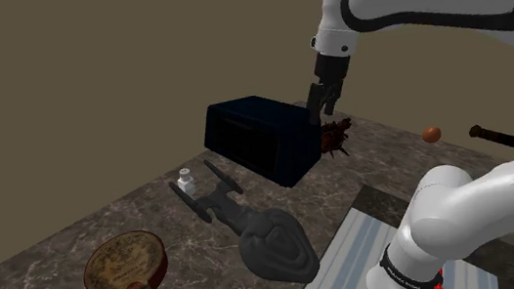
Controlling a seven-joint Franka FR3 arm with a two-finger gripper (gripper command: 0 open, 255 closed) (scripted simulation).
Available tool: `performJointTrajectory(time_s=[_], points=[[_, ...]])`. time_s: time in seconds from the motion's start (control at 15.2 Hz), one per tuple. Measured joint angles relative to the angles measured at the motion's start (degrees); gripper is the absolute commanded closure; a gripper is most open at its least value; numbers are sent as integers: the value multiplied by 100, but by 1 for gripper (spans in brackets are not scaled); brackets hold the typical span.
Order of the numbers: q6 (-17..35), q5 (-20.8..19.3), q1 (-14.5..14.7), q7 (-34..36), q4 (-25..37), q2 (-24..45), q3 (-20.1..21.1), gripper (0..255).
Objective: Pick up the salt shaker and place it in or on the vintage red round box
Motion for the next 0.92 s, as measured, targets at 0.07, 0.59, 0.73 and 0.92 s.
performJointTrajectory(time_s=[0.07,0.59,0.73,0.92], points=[[0,0,0,0,0,0,0,0],[1124,146,174,554,-38,943,549,0],[1453,162,222,743,12,1281,722,0],[1896,126,264,994,147,1799,938,0]])
